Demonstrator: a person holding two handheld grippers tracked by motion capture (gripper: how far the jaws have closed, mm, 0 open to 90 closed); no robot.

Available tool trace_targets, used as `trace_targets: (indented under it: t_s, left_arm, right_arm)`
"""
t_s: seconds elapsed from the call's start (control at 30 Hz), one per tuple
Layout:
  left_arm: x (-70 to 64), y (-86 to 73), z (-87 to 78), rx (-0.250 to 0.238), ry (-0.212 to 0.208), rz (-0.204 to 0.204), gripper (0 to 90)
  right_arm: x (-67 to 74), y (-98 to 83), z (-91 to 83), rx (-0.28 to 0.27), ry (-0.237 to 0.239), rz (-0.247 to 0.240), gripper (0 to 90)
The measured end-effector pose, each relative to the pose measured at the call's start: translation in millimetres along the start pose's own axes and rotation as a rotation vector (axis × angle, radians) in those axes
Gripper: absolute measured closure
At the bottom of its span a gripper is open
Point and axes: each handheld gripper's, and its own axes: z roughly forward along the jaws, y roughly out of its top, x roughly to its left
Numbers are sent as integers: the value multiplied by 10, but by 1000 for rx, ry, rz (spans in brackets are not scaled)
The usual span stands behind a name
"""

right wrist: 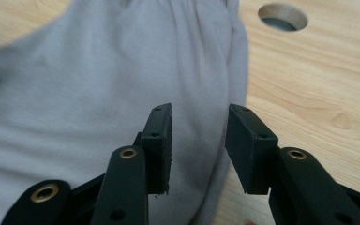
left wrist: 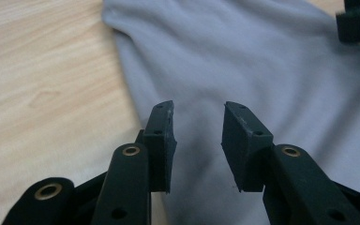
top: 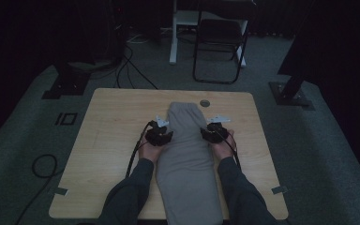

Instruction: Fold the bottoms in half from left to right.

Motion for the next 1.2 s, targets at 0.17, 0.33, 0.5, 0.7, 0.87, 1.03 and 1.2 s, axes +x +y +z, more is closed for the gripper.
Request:
trace_targets:
  t_s: [0.17,0.33,0.5,0.7,0.87,1.03,1.2]
  left_arm:
    - [30,-63,118,32,6,-10,711]
    - [18,-150,34,25,4,6,810]
    - [-21,-303,-123,19,-21,11,826]
    - [-114,-545,-346,-8,-67,27,825]
    - [-137,-679,-486,-11,-97,27,824]
    - [-184,-747,-560,-10,-105,18,824]
    - [-230,-789,-606,-10,-105,20,824]
  right_arm:
    - [-32,-59,111,37,13,27,620]
    - [-43,-96,65,40,30,29,620]
    - [22,-193,-59,46,56,6,627]
    - [112,-406,-285,28,91,-15,630]
    - [219,-580,-473,17,113,-39,632]
    - [276,-662,-579,22,119,-51,635]
    - [321,-695,-621,25,121,-51,640]
